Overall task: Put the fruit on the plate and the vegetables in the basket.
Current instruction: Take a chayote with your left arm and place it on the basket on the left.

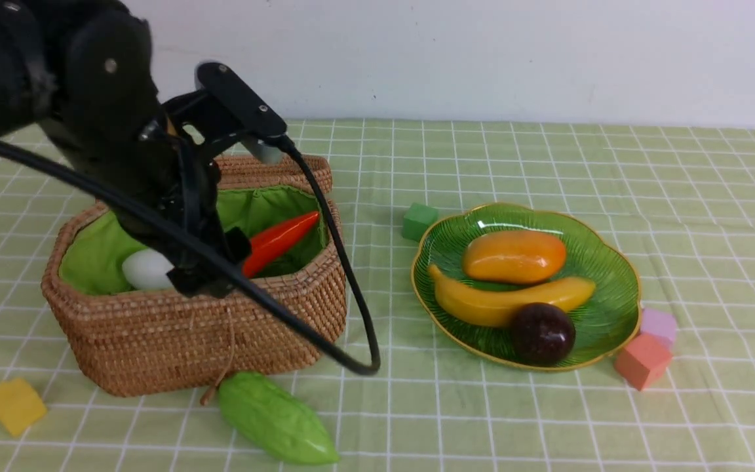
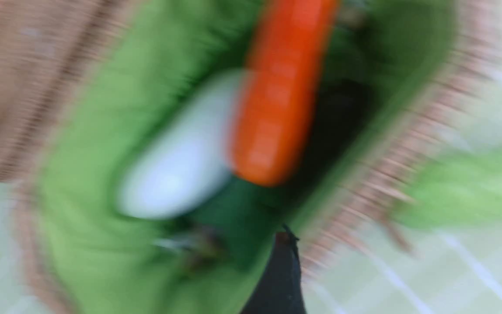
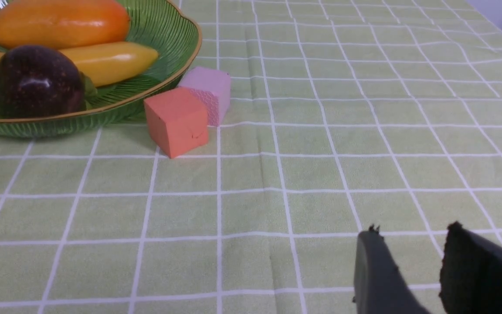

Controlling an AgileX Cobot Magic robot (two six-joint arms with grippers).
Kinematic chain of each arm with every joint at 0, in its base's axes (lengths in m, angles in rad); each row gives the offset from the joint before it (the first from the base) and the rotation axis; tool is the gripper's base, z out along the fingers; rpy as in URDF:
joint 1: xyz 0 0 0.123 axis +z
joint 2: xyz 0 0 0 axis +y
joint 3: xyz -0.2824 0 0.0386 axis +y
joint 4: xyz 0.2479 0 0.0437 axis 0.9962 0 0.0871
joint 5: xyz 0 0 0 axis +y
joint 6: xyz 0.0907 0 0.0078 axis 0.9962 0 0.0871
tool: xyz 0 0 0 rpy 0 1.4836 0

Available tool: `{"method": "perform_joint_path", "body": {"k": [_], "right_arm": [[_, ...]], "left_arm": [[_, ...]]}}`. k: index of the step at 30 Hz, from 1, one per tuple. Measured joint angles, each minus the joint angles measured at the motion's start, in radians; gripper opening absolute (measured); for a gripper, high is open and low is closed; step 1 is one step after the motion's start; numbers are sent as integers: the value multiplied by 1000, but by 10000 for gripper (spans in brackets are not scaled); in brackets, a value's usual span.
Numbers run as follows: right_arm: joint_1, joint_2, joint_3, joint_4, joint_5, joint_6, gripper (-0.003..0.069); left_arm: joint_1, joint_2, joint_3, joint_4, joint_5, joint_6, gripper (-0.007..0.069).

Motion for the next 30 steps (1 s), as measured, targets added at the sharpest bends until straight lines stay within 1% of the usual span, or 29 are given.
{"method": "perform_joint_path", "body": {"k": [2,4,5,6,8,10,13,14,16,17,18,19,20,21,23,25,27,30], "right_arm": [[0,0,0,0,0,0,236],[0,0,0,0,0,0,237],[0,0,0,0,0,0,238],[0,0,0,0,0,0,239],[0,0,0,0,0,0,239],[0,0,0,0,0,0,239],[0,0,0,0,0,0,239],[0,0,0,0,0,0,239],[0,0,0,0,0,0,239],[0,0,0,0,0,0,239],[0,0,0,0,0,0,239],[0,0,0,0,0,0,239],[0,0,0,0,0,0,239],[0,0,0,0,0,0,239],[0,0,0,0,0,0,239],[0,0,0,0,0,0,239],[0,0,0,0,0,0,239],[0,0,0,0,0,0,240]], "left_arm": [[0,-41,0,-119,61,94,623],[0,-83,0,-286,121,213,622],[0,-89,0,-313,136,241,620],[0,-97,0,-389,161,284,618],[-1,-98,2,-500,176,324,613],[-19,-97,16,-533,174,336,612],[-84,-97,53,-480,171,338,607],[-149,-97,75,-415,171,338,604],[-247,-97,115,-316,165,327,601],[-257,-96,119,-304,163,327,601],[-329,-95,142,-222,143,320,596],[-372,-95,158,-164,123,315,594],[-410,-95,178,-99,93,308,592],[-425,-95,186,-66,71,306,591],[-431,-95,222,-12,-8,304,591],[-423,-95,237,-3,-36,304,591],[-377,-95,291,7,-113,309,591],[-316,-95,362,12,-167,333,591]]}}
